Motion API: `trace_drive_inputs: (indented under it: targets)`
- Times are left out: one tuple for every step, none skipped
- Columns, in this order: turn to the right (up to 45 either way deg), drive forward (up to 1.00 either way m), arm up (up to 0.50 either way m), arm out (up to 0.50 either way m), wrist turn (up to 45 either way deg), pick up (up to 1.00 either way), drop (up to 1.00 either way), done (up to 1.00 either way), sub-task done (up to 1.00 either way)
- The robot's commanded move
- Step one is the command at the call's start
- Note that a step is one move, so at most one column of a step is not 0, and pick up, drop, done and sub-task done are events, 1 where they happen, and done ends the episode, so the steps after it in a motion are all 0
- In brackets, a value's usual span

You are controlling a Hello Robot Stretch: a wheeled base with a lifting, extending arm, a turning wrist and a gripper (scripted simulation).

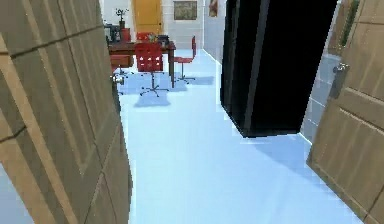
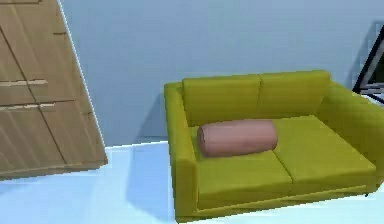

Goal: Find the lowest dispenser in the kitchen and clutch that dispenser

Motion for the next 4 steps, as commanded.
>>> trace_drive_inputs:
  targets:
    - [0.0, 0.4, 0.0, 0.0, 0.0, 0.0, 0.0, 0.0, 0.0]
    - [45.0, 0.0, 0.0, 0.0, 0.0, 0.0, 0.0, 0.0, 0.0]
    - [45.0, 0.0, 0.0, 0.0, 0.0, 0.0, 0.0, 0.0, 0.0]
    - [9.0, 0.0, 0.0, 0.0, 0.0, 0.0, 0.0, 0.0, 0.0]
